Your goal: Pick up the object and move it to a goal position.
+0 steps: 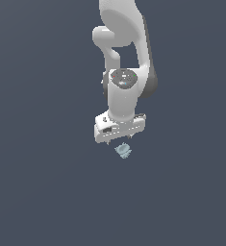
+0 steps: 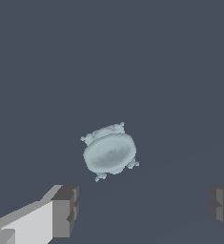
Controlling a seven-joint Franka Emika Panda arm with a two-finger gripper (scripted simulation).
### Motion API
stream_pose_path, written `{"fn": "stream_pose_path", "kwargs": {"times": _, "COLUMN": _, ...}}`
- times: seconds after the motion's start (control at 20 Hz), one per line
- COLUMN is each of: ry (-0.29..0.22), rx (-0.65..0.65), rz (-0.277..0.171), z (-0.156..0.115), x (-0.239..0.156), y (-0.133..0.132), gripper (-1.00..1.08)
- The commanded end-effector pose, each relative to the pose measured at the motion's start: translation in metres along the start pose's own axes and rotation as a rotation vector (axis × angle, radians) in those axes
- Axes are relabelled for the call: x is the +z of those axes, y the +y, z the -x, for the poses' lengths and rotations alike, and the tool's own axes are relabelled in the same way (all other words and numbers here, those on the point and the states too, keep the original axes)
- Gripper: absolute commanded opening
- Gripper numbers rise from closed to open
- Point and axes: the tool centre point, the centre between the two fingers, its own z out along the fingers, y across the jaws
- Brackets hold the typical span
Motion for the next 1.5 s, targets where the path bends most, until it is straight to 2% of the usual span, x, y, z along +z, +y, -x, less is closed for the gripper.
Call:
{"fn": "stream_pose_path", "kwargs": {"times": 0.0, "ry": -0.008, "rx": -0.078, "rz": -0.002, "z": -0.002, "x": 0.012, "y": -0.005, "gripper": 1.00}}
{"fn": "stream_pose_path", "kwargs": {"times": 0.3, "ry": -0.023, "rx": -0.230, "rz": -0.009, "z": -0.007, "x": 0.035, "y": -0.014, "gripper": 1.00}}
{"fn": "stream_pose_path", "kwargs": {"times": 0.6, "ry": -0.030, "rx": -0.321, "rz": -0.016, "z": -0.009, "x": 0.049, "y": -0.020, "gripper": 1.00}}
{"fn": "stream_pose_path", "kwargs": {"times": 1.1, "ry": -0.032, "rx": -0.346, "rz": -0.018, "z": -0.009, "x": 0.057, "y": -0.021, "gripper": 1.00}}
{"fn": "stream_pose_path", "kwargs": {"times": 1.45, "ry": -0.032, "rx": -0.349, "rz": -0.018, "z": -0.007, "x": 0.090, "y": -0.022, "gripper": 1.00}}
